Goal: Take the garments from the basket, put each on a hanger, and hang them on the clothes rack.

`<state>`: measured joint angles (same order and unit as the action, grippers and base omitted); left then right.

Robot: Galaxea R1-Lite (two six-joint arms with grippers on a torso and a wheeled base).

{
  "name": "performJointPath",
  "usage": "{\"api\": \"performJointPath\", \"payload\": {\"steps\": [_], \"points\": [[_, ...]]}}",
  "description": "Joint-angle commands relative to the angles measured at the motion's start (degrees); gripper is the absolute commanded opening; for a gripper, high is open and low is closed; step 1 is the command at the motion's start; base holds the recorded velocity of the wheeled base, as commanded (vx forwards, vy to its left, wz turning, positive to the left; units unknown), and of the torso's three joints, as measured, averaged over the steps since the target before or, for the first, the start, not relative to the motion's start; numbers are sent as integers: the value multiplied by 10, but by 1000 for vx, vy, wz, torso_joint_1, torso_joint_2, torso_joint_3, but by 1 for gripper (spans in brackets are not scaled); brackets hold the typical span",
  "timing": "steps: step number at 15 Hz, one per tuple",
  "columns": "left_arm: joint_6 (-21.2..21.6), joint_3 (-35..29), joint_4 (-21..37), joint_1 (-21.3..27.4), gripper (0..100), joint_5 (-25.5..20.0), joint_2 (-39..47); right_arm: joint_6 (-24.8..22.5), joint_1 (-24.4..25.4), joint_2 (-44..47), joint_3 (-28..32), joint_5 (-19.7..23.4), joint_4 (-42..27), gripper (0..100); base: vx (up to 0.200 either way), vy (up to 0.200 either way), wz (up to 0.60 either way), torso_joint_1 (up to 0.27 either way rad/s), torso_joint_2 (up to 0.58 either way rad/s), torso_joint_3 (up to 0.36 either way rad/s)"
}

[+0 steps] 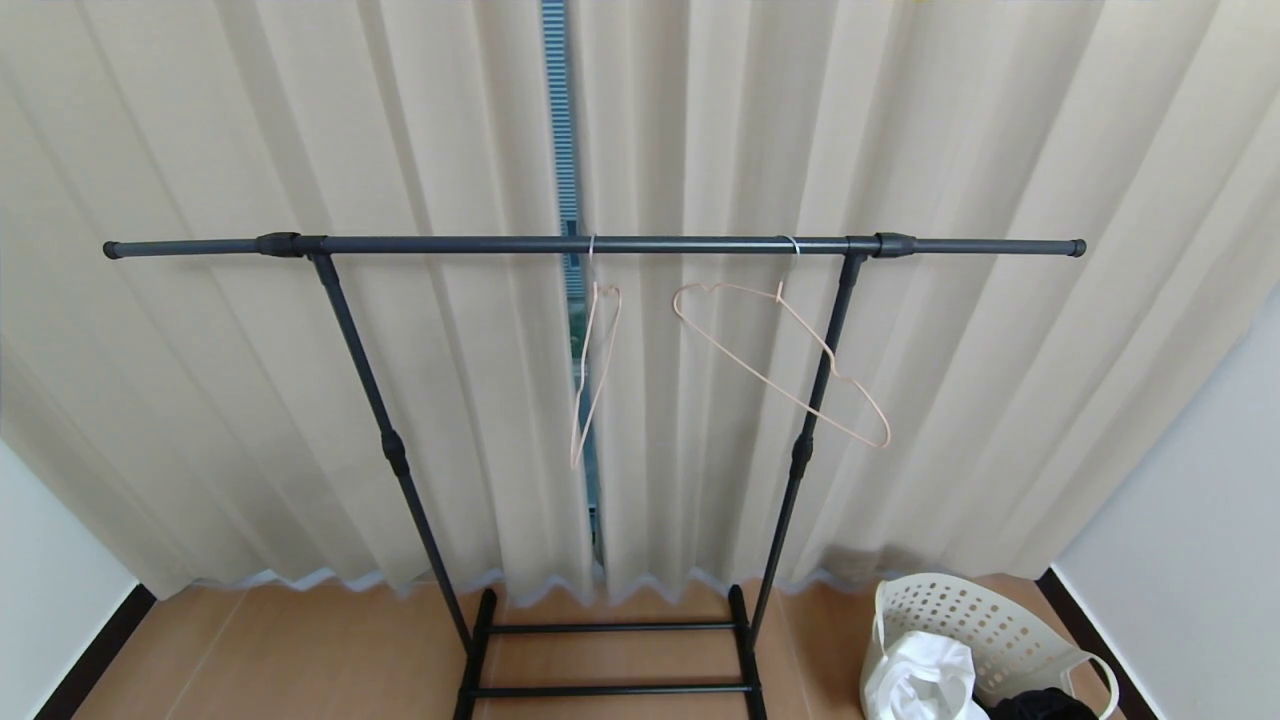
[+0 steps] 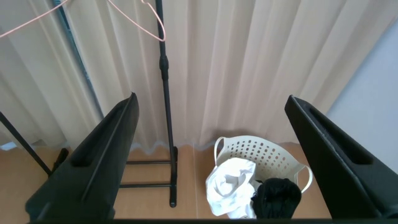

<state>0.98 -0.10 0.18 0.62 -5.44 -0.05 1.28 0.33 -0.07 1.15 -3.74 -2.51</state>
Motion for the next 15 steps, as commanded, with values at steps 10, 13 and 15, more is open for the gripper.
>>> {"api": "performJointPath", "payload": {"steps": [10,13,15], "points": [[0,0,0,0,100,0,0,-1,0,1,0,0,0,100,0,0,0,0,0,0],[0,0,0,0,100,0,0,0,0,1,0,0,1,100,0,0,0,-41,92,48],[0,0,0,0,100,0,0,0,0,1,-1,0,1,100,0,0,0,-136,330,173]]}}
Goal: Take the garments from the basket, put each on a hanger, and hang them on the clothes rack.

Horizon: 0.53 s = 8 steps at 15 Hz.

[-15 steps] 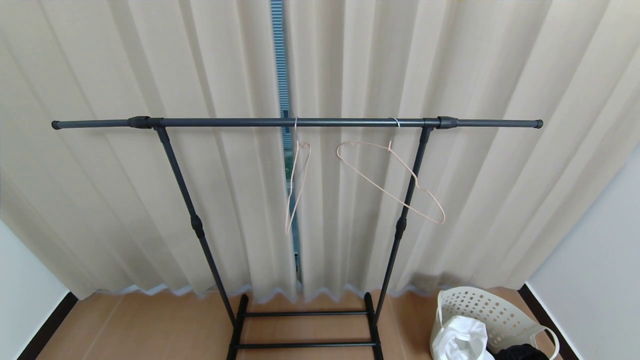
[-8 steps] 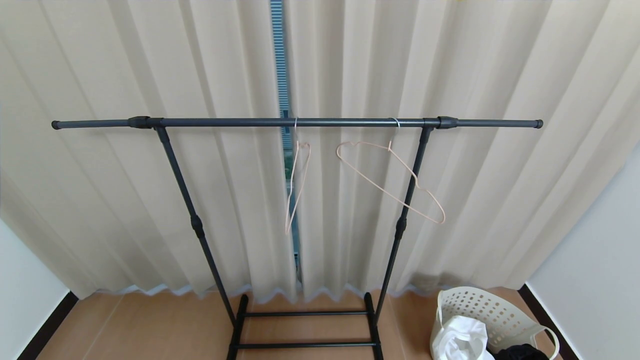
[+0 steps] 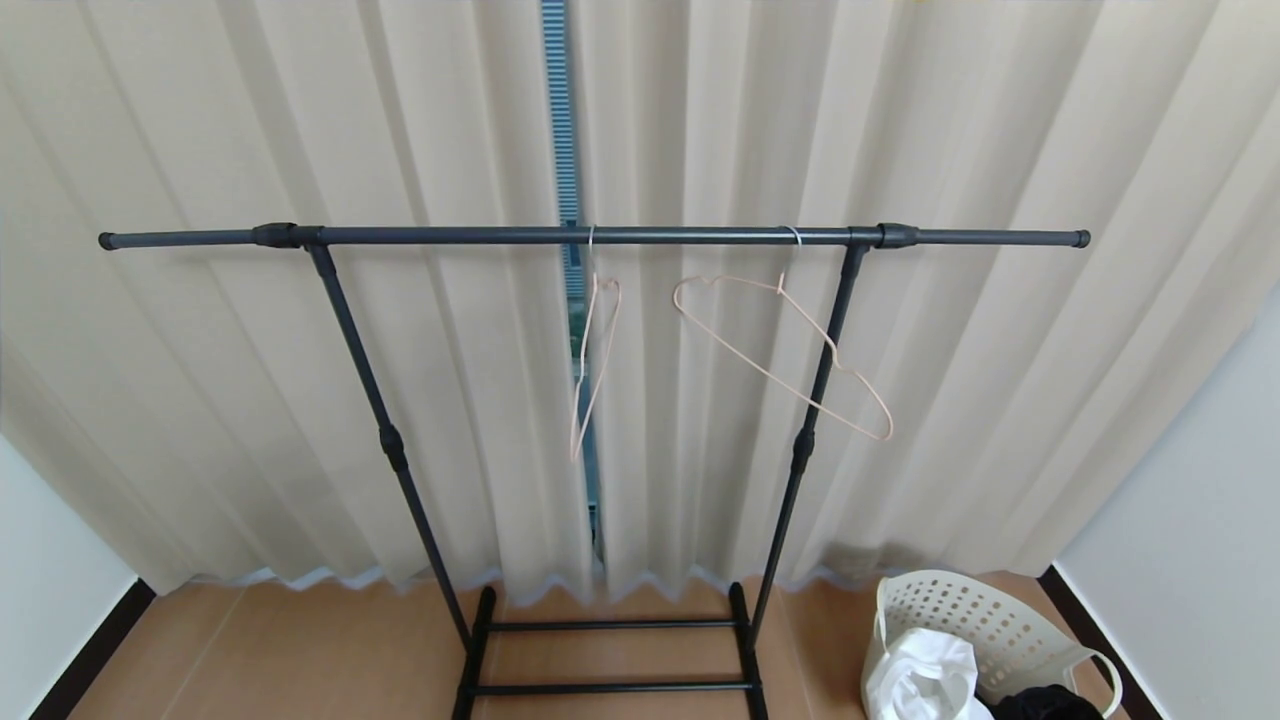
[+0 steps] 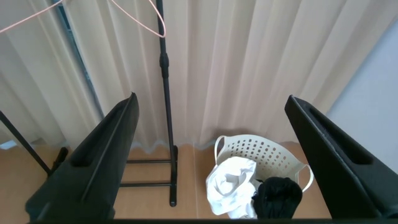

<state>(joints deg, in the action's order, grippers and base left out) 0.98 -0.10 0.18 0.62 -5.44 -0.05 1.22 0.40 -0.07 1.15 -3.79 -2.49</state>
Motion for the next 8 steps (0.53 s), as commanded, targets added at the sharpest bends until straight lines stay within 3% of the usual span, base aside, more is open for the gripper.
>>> {"api": "performJointPath", "payload": {"steps": [1,8], "points": [[0,0,0,0,100,0,0,0,-1,1,-1,0,0,100,0,0,0,-139,344,173],[-2,0,0,0,100,-1,0,0,-1,1,0,0,0,100,0,0,0,-145,346,190]]}}
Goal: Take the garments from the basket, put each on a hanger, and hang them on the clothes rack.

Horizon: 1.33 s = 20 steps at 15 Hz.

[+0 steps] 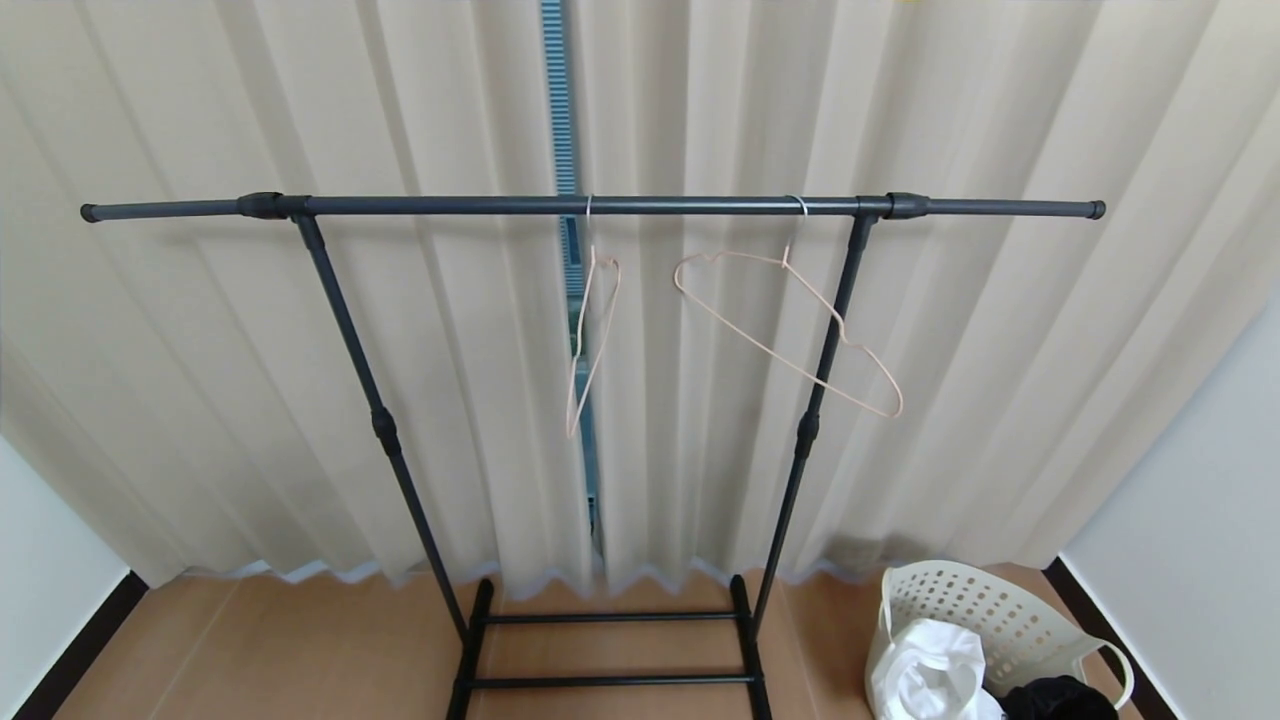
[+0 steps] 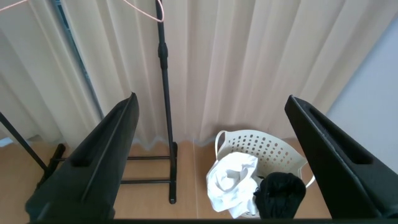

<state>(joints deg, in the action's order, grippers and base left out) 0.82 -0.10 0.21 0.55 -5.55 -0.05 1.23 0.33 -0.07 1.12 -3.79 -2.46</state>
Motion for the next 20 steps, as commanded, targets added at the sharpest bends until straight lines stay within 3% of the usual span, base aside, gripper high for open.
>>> {"api": "performJointPath", "payload": {"steps": [1,10,20], "points": [[1,-1,1,1,100,0,0,0,0,1,-1,0,0,100,0,0,0,-149,349,193],[-1,-1,1,0,100,0,0,-1,0,1,0,0,0,100,0,0,0,-159,379,221],[0,-1,0,1,100,0,0,0,0,1,0,0,0,100,0,0,0,-203,535,323]]}}
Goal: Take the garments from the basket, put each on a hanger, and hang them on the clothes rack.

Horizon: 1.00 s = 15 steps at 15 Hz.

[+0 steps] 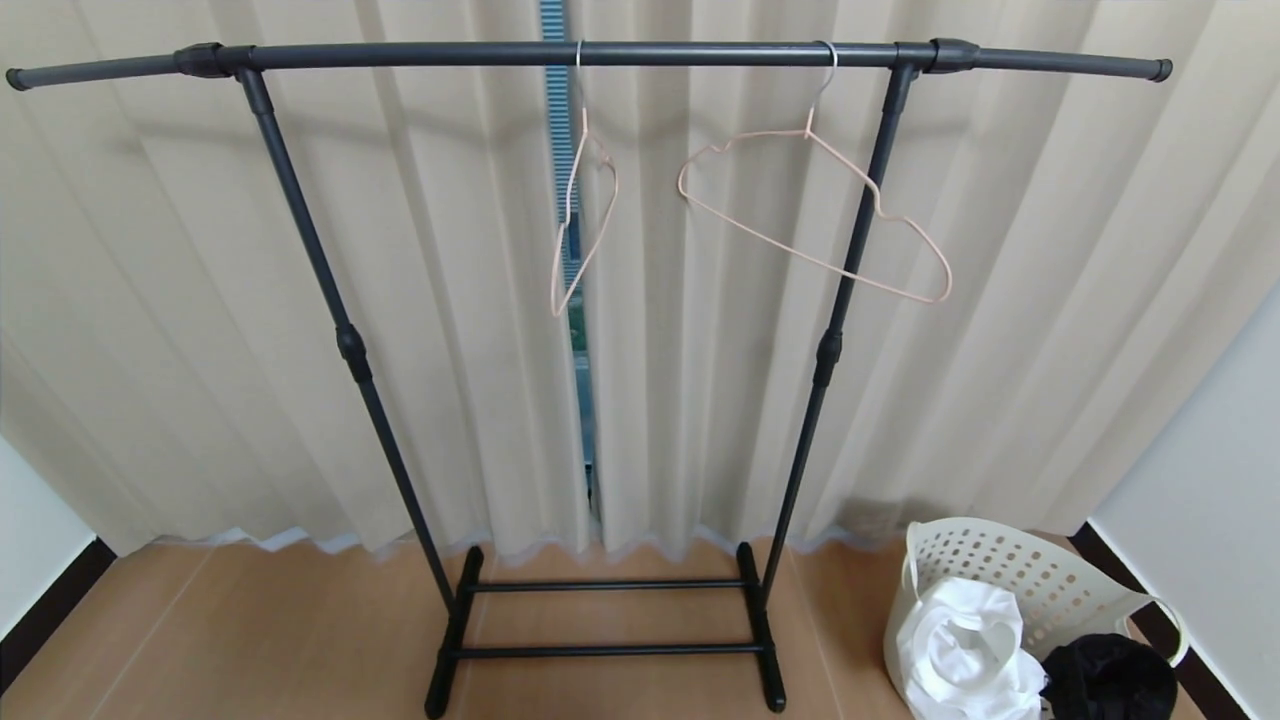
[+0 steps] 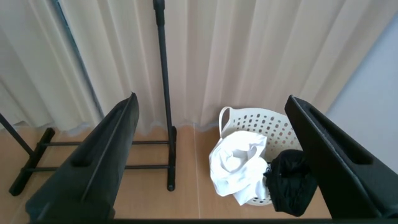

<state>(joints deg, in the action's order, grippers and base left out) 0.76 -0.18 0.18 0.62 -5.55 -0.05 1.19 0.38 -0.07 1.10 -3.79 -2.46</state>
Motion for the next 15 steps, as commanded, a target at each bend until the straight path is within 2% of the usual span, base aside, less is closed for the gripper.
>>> {"api": "performJointPath", "payload": {"steps": [1,11,13,15], "points": [[0,0,0,0,100,0,0,-1,1,1,0,0,0,100,0,0,0,-178,520,344],[0,0,1,0,100,0,0,-1,0,1,0,0,0,100,0,0,0,-133,476,342],[-1,0,1,0,100,0,0,-1,1,1,0,0,0,100,0,0,0,-39,178,146],[0,0,1,0,100,0,0,-1,1,1,0,0,0,100,0,0,-600,-14,61,53]]}}
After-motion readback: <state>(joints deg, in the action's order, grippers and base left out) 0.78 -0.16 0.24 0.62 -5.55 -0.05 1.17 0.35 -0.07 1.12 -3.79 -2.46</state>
